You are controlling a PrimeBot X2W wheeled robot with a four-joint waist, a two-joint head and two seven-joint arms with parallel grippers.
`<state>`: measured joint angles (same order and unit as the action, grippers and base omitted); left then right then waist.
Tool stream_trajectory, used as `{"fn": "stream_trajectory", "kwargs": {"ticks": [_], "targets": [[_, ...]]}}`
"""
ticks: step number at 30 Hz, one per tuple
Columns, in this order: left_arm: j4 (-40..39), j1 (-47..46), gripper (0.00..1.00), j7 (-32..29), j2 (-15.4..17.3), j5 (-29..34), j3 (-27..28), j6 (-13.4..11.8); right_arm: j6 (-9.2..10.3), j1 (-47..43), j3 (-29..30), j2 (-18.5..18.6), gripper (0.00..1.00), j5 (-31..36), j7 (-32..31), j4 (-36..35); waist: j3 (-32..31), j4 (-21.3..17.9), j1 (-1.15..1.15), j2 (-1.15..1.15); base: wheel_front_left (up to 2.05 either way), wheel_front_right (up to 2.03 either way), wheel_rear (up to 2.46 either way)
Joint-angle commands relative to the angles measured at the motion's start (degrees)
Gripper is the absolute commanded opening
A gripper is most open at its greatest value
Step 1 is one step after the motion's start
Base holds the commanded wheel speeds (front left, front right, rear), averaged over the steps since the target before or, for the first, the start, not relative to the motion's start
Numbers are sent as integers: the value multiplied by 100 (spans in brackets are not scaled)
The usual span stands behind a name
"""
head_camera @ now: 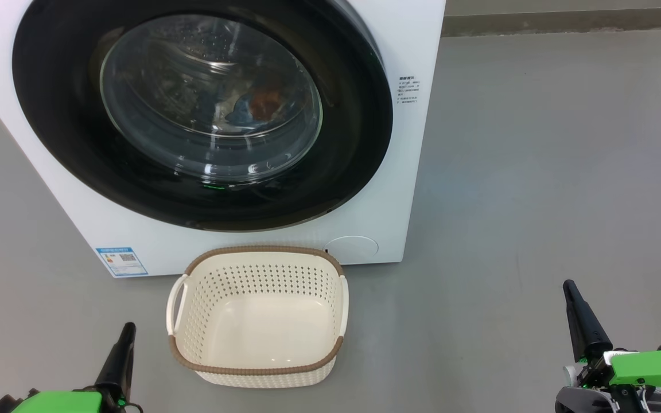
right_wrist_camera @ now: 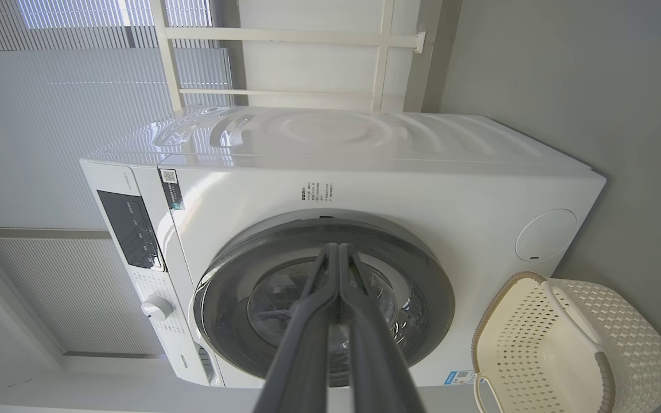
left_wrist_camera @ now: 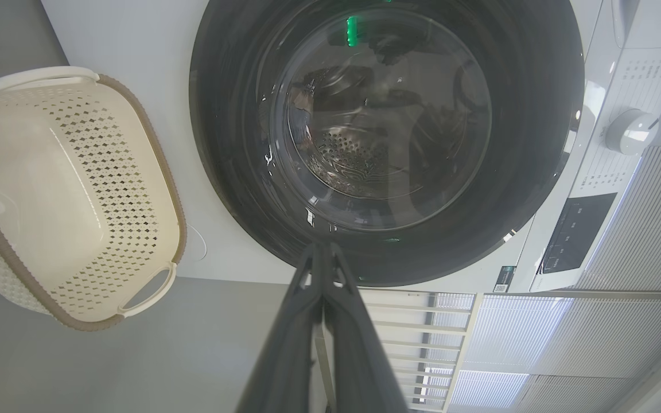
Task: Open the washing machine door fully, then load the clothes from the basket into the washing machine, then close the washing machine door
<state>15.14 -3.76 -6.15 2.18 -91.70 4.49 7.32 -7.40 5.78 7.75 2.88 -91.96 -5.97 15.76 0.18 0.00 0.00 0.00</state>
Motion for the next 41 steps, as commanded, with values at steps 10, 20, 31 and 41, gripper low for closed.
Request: {"fn": "stream_trajectory", "kwargs": {"ticks": [10,20,31,41], "targets": [[-111,-243,0,-33,75,-47,202,17,-9,40,-126,6,0,-22,-49,-174,0,0,0,0,0,0,0],[-111,-243,0,-34,74,-46,204,17,-9,40,-124,5,0,-21,-51,-174,0,0,0,0,0,0,0],[-111,-243,0,-35,73,-45,205,17,-9,40,-123,4,0,-20,-52,-174,0,0,0,0,0,0,0],[-111,-243,0,-36,73,-45,205,17,-9,40,-122,3,0,-19,-52,-174,0,0,0,0,0,0,0]]}}
